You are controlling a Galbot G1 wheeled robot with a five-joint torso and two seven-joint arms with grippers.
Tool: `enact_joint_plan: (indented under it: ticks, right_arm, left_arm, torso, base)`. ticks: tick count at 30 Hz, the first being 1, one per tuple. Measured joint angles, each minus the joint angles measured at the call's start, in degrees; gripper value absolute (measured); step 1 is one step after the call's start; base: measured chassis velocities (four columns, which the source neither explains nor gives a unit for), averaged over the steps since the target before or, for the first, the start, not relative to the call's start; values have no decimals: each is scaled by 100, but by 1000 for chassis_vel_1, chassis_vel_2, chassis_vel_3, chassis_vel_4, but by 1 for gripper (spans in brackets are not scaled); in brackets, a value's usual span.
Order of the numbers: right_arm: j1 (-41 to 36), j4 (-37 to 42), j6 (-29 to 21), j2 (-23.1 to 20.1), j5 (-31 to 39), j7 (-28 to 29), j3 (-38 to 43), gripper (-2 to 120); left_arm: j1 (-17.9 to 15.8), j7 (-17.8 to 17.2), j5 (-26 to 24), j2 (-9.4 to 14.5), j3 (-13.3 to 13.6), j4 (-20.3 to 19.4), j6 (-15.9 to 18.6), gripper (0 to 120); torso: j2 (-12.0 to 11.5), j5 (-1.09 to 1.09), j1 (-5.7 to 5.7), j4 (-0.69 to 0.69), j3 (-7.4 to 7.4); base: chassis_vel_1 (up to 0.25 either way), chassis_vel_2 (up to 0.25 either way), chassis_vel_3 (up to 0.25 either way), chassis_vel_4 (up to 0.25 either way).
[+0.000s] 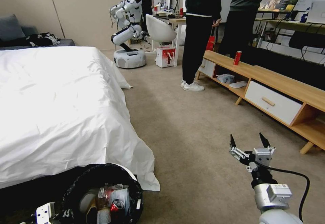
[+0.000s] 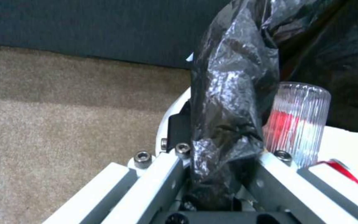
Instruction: Pick up the trash bin, then pick up the garbage from the floor and place it into the trash bin.
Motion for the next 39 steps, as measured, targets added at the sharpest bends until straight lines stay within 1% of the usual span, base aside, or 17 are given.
enact_joint_plan:
  ticks: [3,5,13,19,26,39]
  right_arm:
    - [-20,10,0,-1,-9,1,13,100]
    - [-68,26,0,13,-32,1,20,100]
    - [-183,6,101,60,-93,-28,0,100]
    - [-236,-14,151,31,-105,-36,2,100]
    - [-190,-77,166,95,-121,-73,-62,100]
    - [-158,-262,382,326,-253,-166,-158,100]
  left_arm:
    - [15,14,2,1,-7,-18,0,1]
    - [49,119,68,-3,-12,-44,-3,1]
    - [101,200,122,-30,-18,-63,-26,1]
    - [102,207,116,-13,-16,-60,-27,1]
    - [44,213,19,31,-20,36,-20,1]
    - [-23,247,-22,38,20,116,-8,1]
  torso:
    - [0,-1,0,0,0]
    - [0,0,0,0,0]
    - [0,0,0,0,0]
    - [0,0,0,0,0]
    - [-1,-1,0,0,0]
    - [-1,0,0,0,0]
  base:
    - [0,0,0,0]
    - [0,0,0,0]
    - [0,0,0,0]
    - [0,0,0,0]
    - [0,0,0,0]
    - [0,0,0,0]
